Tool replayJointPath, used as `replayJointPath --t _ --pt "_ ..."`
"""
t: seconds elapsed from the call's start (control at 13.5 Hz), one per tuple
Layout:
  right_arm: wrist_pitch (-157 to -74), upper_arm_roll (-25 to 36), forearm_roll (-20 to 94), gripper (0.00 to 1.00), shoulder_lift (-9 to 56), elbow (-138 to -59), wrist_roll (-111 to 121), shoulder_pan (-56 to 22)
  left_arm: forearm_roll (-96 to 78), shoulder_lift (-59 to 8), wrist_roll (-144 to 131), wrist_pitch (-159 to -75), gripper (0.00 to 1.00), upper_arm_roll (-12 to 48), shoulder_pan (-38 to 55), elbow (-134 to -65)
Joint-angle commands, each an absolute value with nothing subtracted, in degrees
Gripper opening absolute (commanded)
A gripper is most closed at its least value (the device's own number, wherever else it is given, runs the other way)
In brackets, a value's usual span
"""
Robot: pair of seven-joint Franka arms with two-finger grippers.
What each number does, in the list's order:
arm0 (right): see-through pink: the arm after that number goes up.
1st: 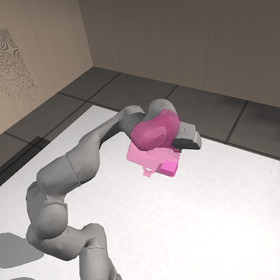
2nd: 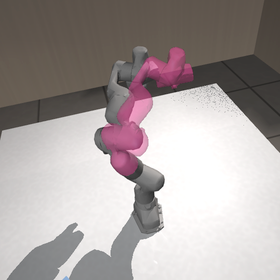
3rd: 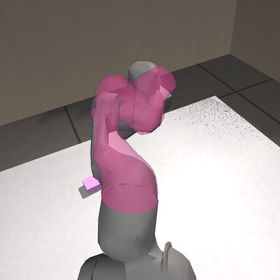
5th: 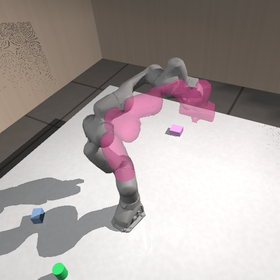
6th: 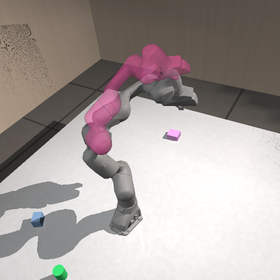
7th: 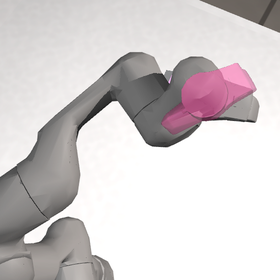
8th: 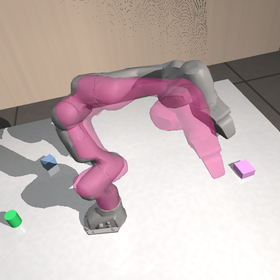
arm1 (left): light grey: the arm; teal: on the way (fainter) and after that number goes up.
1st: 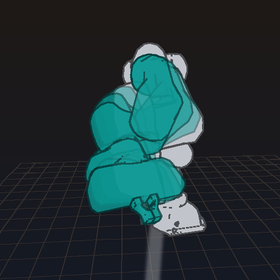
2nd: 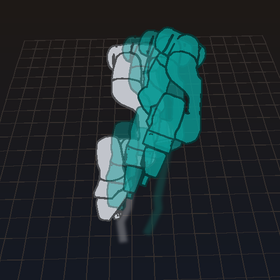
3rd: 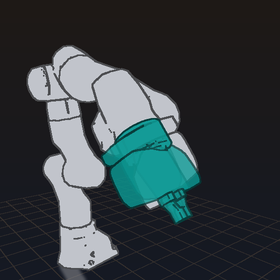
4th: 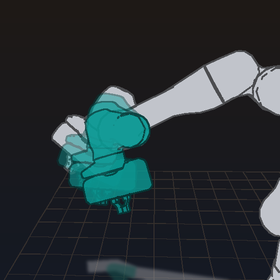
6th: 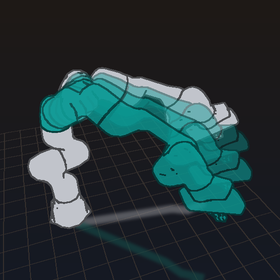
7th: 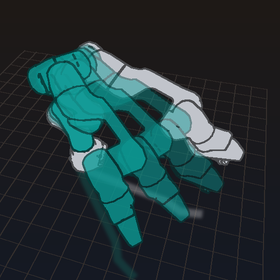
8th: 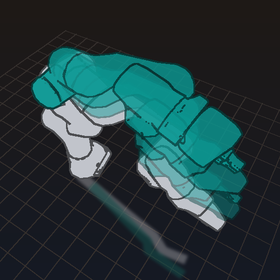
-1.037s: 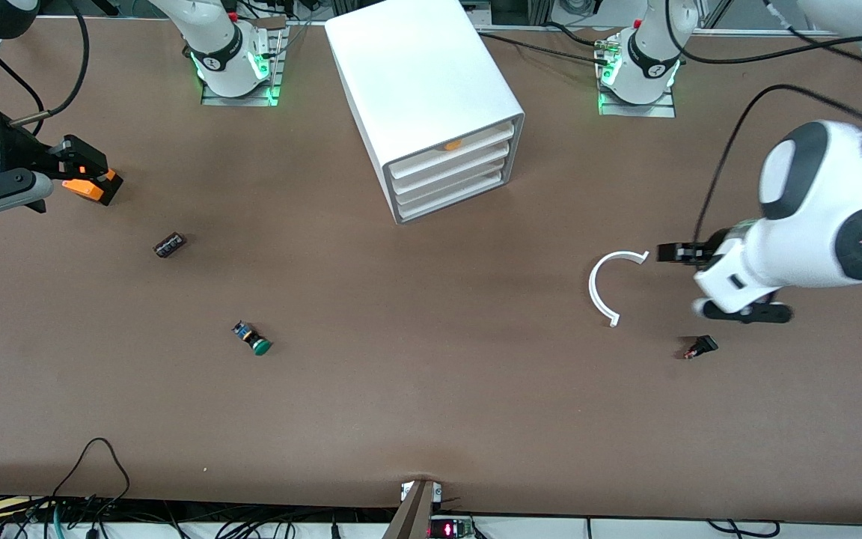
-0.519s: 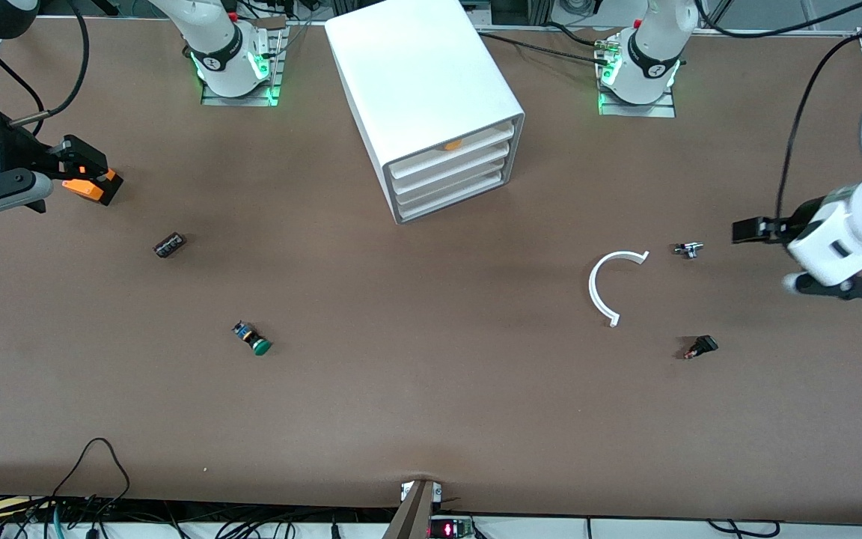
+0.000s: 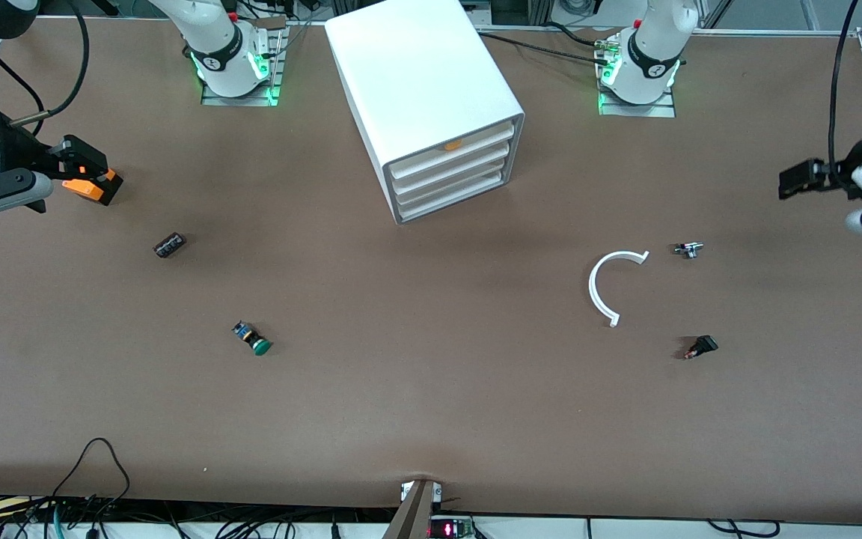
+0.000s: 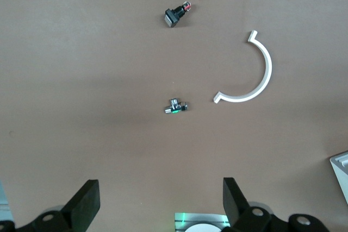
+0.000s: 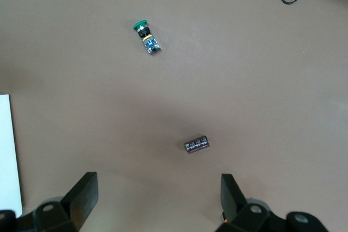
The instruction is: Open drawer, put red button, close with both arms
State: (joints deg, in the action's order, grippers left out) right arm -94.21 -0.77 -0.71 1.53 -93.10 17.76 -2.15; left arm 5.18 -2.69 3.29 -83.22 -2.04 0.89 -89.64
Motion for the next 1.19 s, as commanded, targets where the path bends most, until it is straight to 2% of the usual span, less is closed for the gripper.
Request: replayJointPath --t 0.0,0.22,1.11 --pt "-94.0 -1.0 -1.2 1.00 1.5 -92.4 17.0 -2.3 4.9 3.2 3.2 -85.0 0.99 -3.7 3.7 -95.4" --pt "-94.0 -1.0 -1.2 1.00 1.5 -92.4 17.0 -2.3 4.2 5.1 1.1 -86.8 1.00 -6.4 6.2 -97.6" --pt "-94.0 -1.0 -1.2 1.00 1.5 -92.4 17.0 -2.3 0.8 4.6 4.6 -89.6 1.00 -4.2 3.5 -96.6"
